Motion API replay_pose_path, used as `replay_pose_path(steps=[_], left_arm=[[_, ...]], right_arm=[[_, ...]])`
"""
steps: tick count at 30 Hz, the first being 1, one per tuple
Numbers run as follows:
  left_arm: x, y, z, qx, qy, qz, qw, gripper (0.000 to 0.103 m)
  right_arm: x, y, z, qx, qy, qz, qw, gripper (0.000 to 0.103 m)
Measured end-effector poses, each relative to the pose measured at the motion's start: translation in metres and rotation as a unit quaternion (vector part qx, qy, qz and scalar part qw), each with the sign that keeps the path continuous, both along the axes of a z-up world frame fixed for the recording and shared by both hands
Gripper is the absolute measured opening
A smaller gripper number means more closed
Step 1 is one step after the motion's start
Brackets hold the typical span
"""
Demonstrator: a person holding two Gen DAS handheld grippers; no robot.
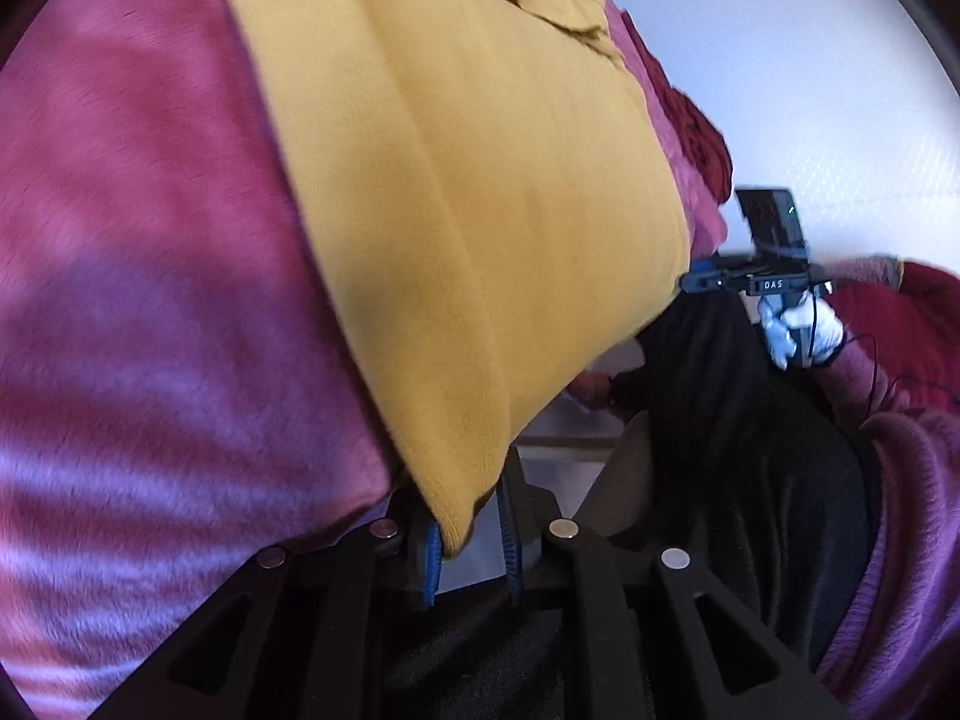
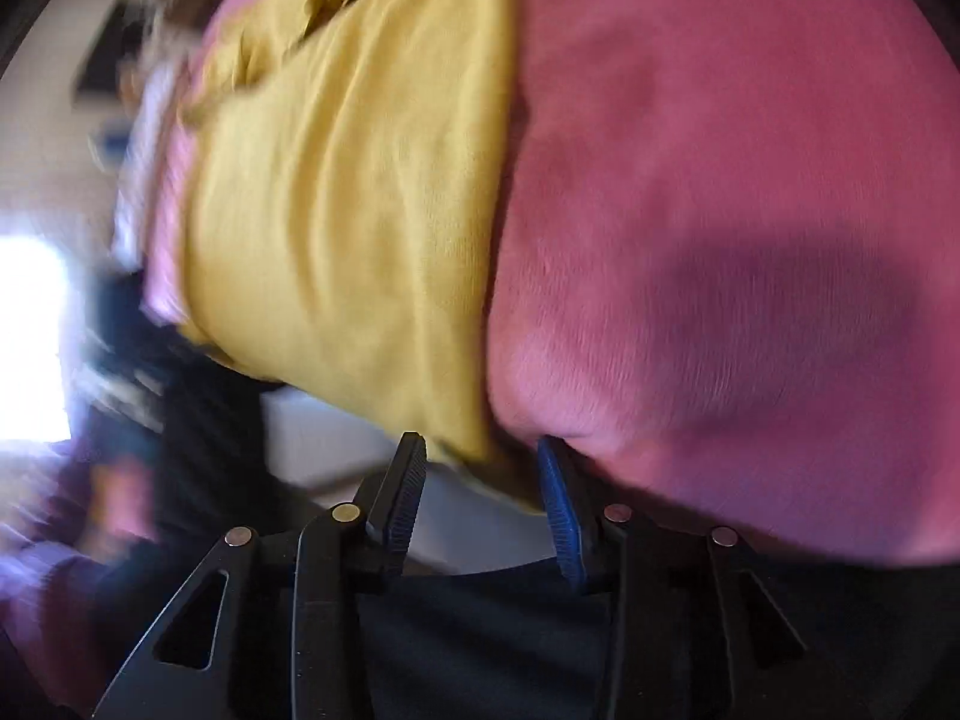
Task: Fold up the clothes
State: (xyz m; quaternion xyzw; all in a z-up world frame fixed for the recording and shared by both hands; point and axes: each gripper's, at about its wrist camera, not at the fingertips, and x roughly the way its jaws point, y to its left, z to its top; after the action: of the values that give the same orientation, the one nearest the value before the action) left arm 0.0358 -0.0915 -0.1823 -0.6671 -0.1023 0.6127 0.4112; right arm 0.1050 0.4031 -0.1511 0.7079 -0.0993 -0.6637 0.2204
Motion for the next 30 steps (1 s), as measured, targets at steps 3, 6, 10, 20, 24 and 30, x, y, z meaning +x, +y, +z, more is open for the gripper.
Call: replay_pose_path(steps=[3, 6, 10, 20, 24, 30], left_arm=[[-0.001, 0.007, -0.003, -0.004, 0.001, -0.012, 0.9999, 0.015], [-0.002, 0.009, -0.006, -0.003, -0.007, -0.012, 0.9999, 0.015], [0.006, 0.017, 0.001, -0.030, 0.024, -0.021, 0.9991, 0.013], [0.004, -0.002, 0.029, 0.074, -0.027, 0.027, 0.9965, 0.006], [-0.026, -0.018, 0.067, 0.235, -0.053, 0.090, 0.9663, 0.007], [-0.146, -0.054, 0.046, 0.357, -0.054, 0.380, 0.8516, 0.011]], right_arm=[[0.001, -0.015, -0.002, 0.012, 0.011, 0.051, 0.999, 0.050], [0.001, -0.024, -0.008, -0.004, -0.001, 0.070, 0.998, 0.054], [0.007, -0.037, -0.021, -0.017, -0.033, 0.090, 0.995, 0.015], [0.008, -0.032, -0.010, -0.184, -0.120, 0.027, 0.975, 0.009], [-0.013, -0.029, 0.020, -0.335, -0.106, -0.062, 0.934, 0.009], [-0.124, 0.002, -0.013, -0.471, -0.031, -0.344, 0.812, 0.009]])
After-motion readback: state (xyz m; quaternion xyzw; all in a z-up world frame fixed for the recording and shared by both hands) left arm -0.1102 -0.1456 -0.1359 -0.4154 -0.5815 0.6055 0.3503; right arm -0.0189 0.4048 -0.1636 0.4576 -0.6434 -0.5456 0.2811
